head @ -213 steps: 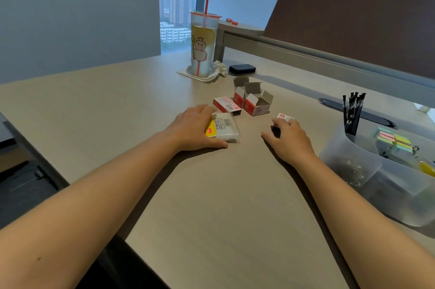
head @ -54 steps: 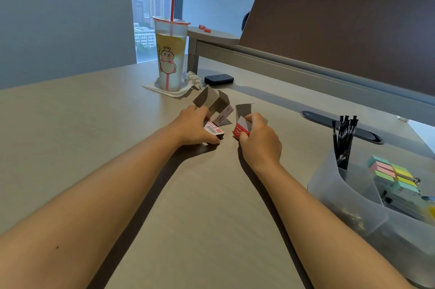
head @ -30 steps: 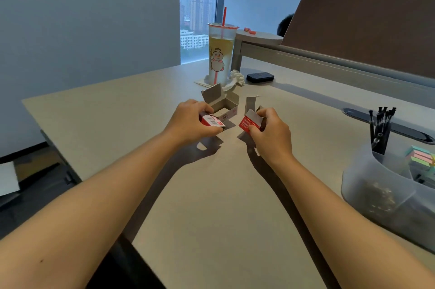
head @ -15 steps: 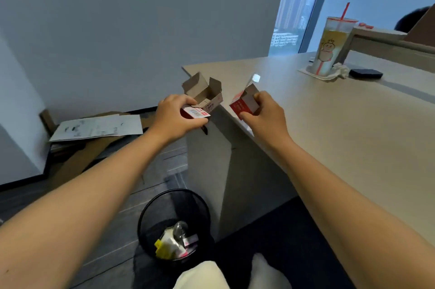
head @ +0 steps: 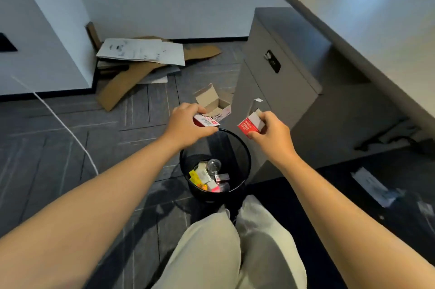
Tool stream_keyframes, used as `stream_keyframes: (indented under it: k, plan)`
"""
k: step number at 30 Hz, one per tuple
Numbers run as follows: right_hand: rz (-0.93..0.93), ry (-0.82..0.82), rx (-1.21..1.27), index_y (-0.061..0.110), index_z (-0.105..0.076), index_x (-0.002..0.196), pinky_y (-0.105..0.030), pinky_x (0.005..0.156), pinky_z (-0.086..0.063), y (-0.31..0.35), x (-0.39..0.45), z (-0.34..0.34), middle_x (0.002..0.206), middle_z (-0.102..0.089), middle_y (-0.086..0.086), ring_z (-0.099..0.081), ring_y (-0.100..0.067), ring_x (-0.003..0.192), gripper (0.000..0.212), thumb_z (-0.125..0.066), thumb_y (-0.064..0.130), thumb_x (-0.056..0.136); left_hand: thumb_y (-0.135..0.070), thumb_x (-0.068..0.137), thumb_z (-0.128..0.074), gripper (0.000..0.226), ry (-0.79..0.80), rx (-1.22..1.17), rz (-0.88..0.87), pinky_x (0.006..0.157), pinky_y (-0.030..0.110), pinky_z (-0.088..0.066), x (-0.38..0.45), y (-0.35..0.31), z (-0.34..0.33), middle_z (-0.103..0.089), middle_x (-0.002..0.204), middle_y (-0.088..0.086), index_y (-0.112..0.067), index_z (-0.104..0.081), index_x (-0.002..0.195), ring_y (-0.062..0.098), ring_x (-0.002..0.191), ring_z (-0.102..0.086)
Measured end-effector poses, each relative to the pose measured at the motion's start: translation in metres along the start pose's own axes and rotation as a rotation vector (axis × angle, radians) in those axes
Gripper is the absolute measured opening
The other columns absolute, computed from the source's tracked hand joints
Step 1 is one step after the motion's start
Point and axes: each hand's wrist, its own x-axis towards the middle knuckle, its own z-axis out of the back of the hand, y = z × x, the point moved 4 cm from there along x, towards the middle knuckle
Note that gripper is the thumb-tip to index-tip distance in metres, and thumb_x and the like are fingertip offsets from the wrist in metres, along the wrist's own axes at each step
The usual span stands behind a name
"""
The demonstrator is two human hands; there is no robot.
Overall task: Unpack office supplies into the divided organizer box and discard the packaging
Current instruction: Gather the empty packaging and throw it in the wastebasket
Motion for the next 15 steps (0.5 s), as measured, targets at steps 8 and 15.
stream_keyframes:
  k: [8, 15]
  plan:
    - [-0.124, 0.187, -0.102, 0.008, -0.053, 0.100, -0.041, 0.080, -0.046, -0.075, 0.066, -0.074, 0.102, -0.062, -0.011, -0.055, -0.022, 0.087, 0.021, -0.060, 0.008, 0.081, -0.030, 0.070, -0.073, 0.050, 0.143, -0.025, 0.184, 0.086, 0.024, -0.029, 0.051, 0.063, -0.091, -0.051, 0.123, 0.015, -0.009, -0.057, 0.112, 0.028, 0.117, -0.042]
    - [-0.162, 0.351, -0.243, 0.011, -0.044, 0.125, -0.041, 0.091, -0.046, -0.125, 0.087, -0.122, 0.129, -0.045, -0.011, -0.056, -0.028, 0.104, 0.043, -0.058, 0.016, 0.083, -0.033, 0.071, -0.071, 0.069, 0.329, -0.027, 0.273, 0.102, 0.028, -0.028, 0.065, 0.103, -0.139, -0.037, 0.135, 0.014, -0.008, -0.042, 0.129, 0.025, 0.127, -0.033]
